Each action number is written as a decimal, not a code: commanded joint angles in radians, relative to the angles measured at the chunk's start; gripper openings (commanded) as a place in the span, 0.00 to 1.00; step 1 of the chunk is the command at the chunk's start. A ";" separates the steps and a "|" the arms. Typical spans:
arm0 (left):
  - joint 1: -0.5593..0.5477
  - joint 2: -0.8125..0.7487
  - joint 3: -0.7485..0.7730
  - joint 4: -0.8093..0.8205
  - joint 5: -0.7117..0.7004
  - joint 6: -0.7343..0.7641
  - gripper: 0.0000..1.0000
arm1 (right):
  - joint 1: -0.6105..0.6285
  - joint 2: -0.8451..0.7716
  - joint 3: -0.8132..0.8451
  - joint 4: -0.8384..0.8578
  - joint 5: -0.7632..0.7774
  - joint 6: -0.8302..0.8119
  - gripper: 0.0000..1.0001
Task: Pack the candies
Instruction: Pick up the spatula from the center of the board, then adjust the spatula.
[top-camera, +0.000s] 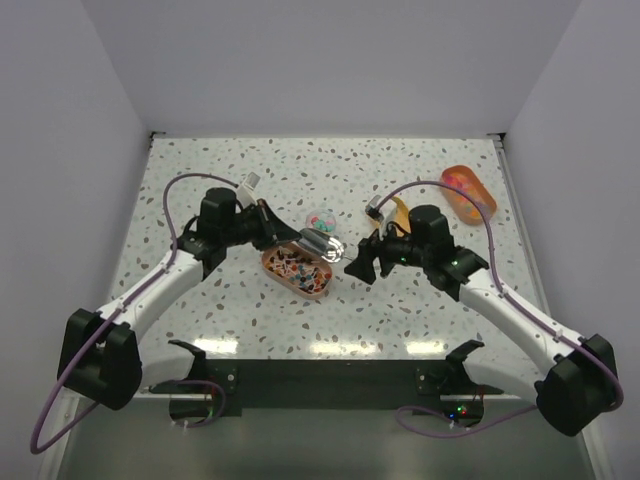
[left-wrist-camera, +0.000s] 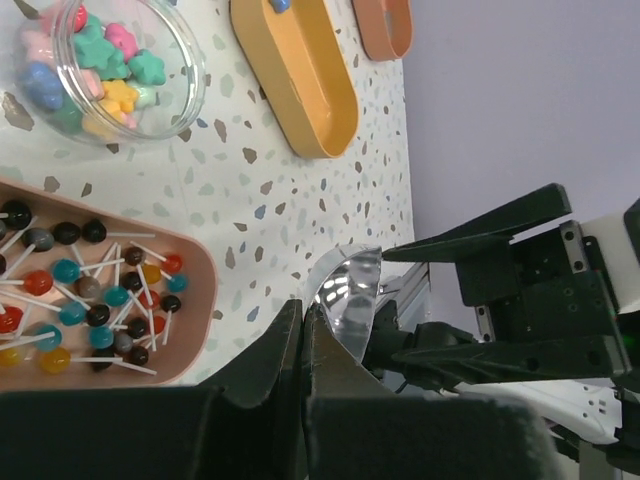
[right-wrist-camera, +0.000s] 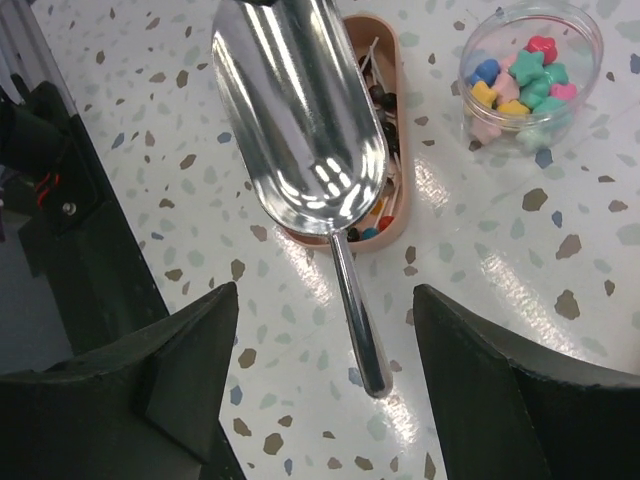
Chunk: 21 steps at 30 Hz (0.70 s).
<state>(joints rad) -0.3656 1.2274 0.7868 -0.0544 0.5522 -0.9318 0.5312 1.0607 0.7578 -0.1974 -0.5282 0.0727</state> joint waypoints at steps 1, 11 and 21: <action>0.010 -0.043 -0.015 0.090 0.040 -0.048 0.00 | 0.061 0.045 0.058 0.056 0.059 -0.068 0.70; 0.034 -0.071 -0.031 0.064 0.041 -0.053 0.00 | 0.105 0.087 0.058 0.076 0.154 -0.137 0.33; 0.037 -0.017 0.049 -0.097 0.034 0.027 0.00 | 0.125 0.074 0.061 0.058 0.181 -0.157 0.12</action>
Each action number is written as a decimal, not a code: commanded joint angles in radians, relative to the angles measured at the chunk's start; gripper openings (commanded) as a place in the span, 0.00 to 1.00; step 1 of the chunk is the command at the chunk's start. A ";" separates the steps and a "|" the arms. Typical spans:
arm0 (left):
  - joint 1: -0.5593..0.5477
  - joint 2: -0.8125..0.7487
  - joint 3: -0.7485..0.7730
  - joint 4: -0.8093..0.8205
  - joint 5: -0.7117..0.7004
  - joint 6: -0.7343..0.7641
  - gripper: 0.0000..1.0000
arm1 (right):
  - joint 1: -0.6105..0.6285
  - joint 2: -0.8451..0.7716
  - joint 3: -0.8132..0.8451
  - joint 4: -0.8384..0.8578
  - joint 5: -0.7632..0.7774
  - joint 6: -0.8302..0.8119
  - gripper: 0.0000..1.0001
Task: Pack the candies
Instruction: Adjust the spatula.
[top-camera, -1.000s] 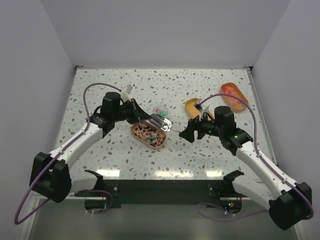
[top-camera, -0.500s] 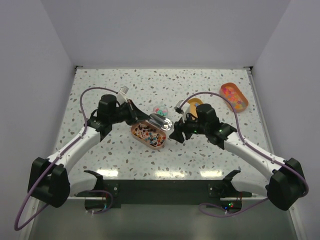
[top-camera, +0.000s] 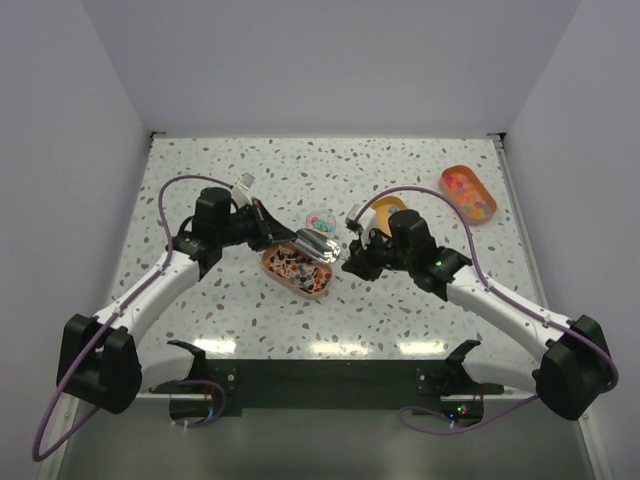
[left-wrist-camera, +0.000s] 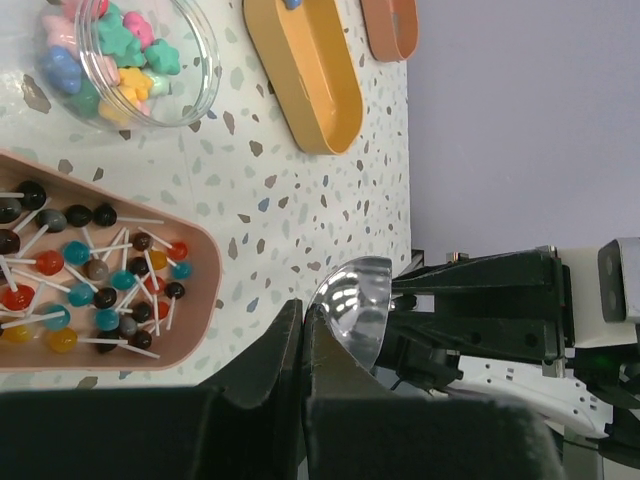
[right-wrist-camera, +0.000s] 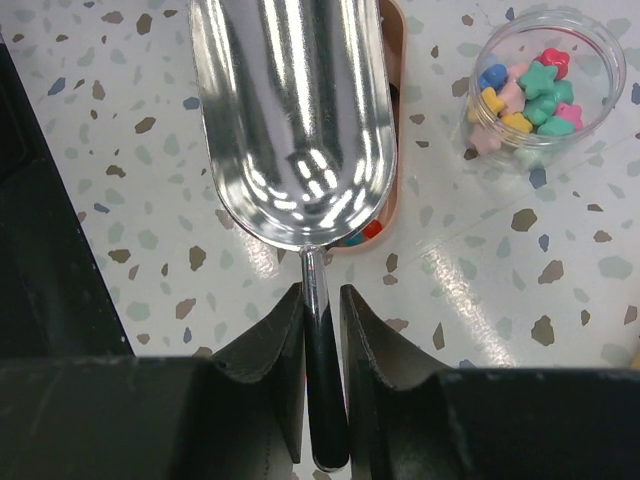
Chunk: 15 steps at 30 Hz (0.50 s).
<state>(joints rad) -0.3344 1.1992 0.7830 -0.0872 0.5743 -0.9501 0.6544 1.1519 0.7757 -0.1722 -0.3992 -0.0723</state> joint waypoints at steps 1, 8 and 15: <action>0.006 0.011 0.053 -0.074 0.004 0.048 0.00 | 0.008 -0.017 0.043 0.034 0.053 -0.014 0.07; 0.008 0.036 0.052 -0.100 -0.008 0.069 0.00 | 0.047 -0.027 0.069 0.010 0.086 -0.037 0.00; 0.006 0.072 0.052 -0.144 -0.065 0.120 0.04 | 0.091 -0.057 0.123 -0.052 0.131 -0.035 0.00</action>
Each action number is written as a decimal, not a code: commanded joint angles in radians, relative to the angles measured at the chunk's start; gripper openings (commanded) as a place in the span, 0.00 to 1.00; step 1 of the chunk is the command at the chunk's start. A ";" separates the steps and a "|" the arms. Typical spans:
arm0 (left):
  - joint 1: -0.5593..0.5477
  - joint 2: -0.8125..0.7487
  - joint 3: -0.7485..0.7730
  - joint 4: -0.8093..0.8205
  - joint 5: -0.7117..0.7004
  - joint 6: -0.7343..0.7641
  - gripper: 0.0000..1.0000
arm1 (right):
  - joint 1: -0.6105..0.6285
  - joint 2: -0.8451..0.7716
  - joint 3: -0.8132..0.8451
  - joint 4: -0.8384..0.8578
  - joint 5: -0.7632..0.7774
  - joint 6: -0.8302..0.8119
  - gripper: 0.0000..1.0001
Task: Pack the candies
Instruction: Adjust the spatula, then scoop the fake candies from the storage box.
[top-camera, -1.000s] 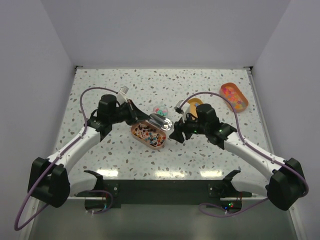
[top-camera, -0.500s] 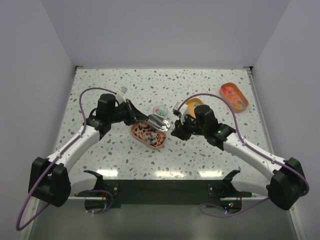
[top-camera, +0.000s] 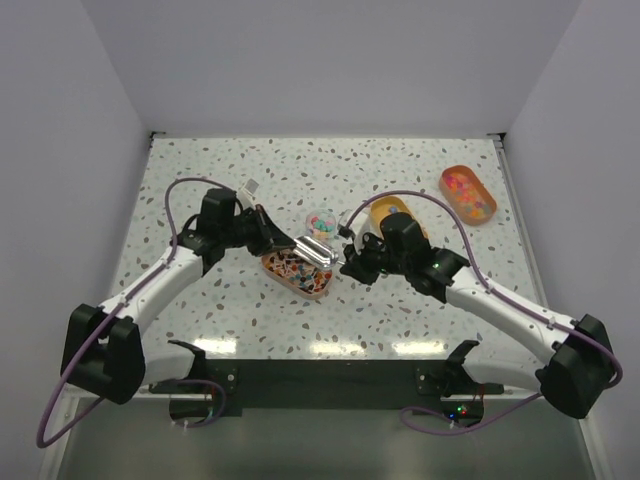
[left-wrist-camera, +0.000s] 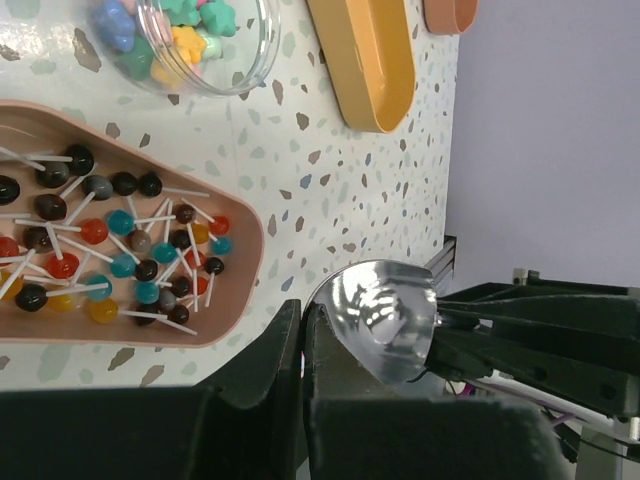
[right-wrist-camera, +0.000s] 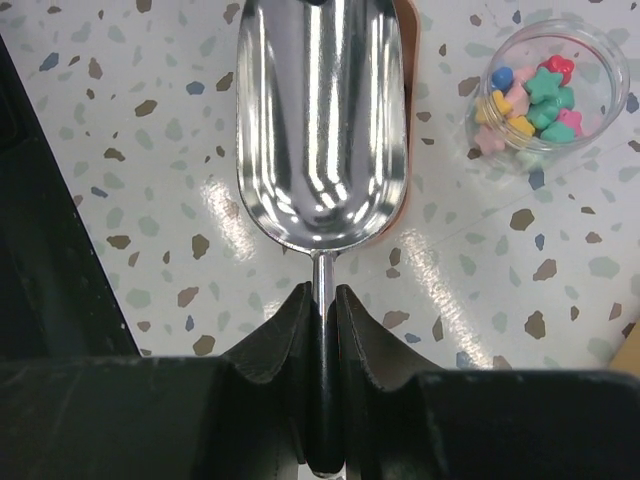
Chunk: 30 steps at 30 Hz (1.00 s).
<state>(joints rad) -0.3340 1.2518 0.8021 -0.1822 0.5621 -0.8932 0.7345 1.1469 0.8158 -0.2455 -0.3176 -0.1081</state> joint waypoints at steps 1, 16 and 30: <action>0.006 0.021 0.029 -0.059 -0.068 0.079 0.05 | 0.013 -0.056 0.094 0.009 0.049 0.005 0.00; 0.007 -0.021 0.127 -0.213 -0.381 0.278 0.54 | 0.013 0.023 0.223 -0.254 0.078 0.007 0.00; -0.003 0.176 0.124 -0.218 -0.536 0.537 0.47 | 0.081 0.305 0.506 -0.632 0.205 -0.053 0.00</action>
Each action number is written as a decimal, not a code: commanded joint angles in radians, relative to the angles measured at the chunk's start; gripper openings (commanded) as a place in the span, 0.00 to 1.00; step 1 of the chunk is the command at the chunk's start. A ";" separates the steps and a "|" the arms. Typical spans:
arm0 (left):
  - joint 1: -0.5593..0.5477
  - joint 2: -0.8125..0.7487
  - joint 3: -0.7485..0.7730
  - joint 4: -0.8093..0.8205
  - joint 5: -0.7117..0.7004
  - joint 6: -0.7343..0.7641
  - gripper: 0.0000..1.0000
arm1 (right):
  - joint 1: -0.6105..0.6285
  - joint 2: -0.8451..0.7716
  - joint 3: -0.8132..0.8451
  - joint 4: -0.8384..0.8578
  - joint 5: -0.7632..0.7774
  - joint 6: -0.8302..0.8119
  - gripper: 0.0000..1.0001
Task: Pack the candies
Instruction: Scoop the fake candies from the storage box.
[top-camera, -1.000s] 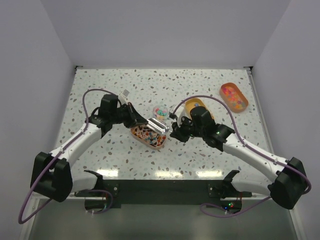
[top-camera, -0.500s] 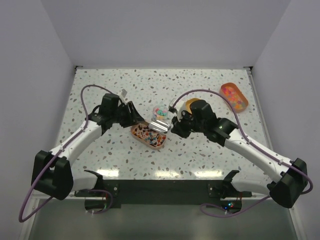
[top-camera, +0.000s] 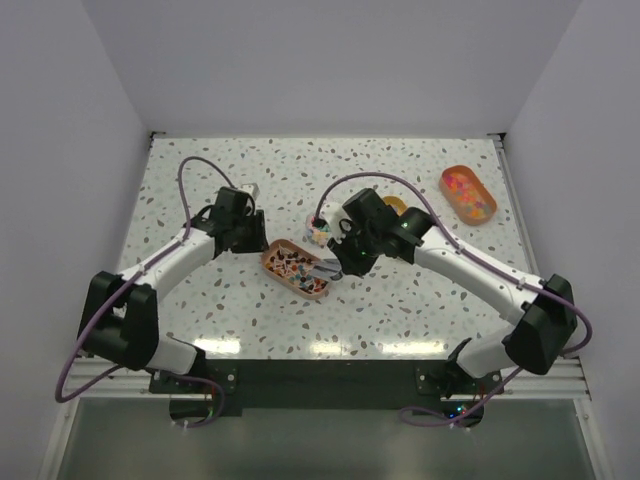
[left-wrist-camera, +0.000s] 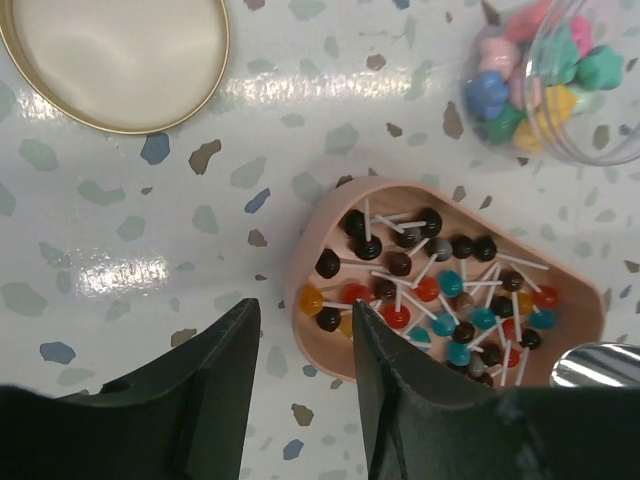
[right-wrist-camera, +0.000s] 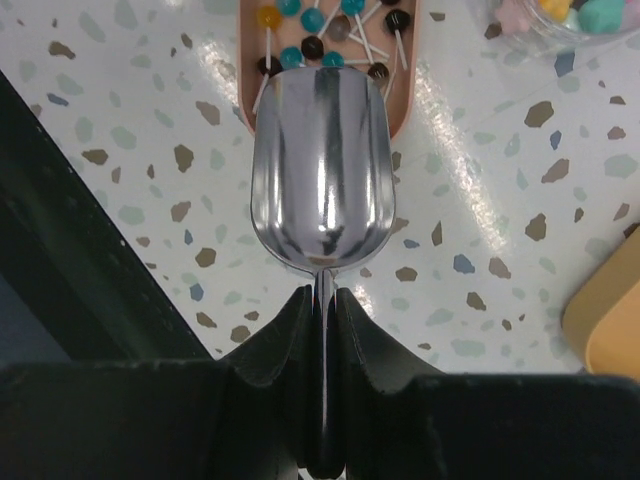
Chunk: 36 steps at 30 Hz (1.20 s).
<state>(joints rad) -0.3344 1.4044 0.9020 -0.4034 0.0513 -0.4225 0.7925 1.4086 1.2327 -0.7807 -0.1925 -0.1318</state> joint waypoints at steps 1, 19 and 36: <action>-0.003 0.048 0.035 0.005 -0.024 0.070 0.45 | 0.033 0.062 0.128 -0.115 0.099 -0.038 0.00; -0.022 0.165 0.043 0.000 0.001 0.100 0.24 | 0.135 0.395 0.458 -0.433 0.254 -0.097 0.00; -0.022 0.145 0.018 0.035 0.099 0.077 0.05 | 0.166 0.454 0.406 -0.245 0.215 -0.112 0.00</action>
<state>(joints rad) -0.3546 1.5818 0.9268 -0.4088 0.0906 -0.3290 0.9489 1.8717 1.6917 -1.1534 0.0582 -0.2363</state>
